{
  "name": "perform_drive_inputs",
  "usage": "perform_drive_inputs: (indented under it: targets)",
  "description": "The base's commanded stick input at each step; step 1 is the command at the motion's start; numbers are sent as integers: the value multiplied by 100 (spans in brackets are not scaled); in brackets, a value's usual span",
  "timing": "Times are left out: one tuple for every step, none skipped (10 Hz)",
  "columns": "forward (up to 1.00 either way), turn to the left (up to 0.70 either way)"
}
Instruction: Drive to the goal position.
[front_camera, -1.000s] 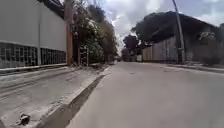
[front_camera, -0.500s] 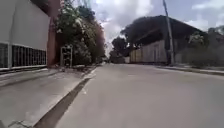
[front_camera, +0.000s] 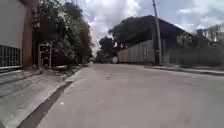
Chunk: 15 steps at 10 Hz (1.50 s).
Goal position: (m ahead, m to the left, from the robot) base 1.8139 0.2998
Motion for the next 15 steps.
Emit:
perform_drive_inputs:
  targets:
    - [100,1]
    - [100,1]
    - [100,1]
    - [100,1]
    - [100,1]
    - [100,1]
    - [100,1]
    - [100,26]
    - [88,32]
    - [71,25]
    - [55,19]
    - [39,13]
    - [22,7]
    - [6,1]
    - [5,1]
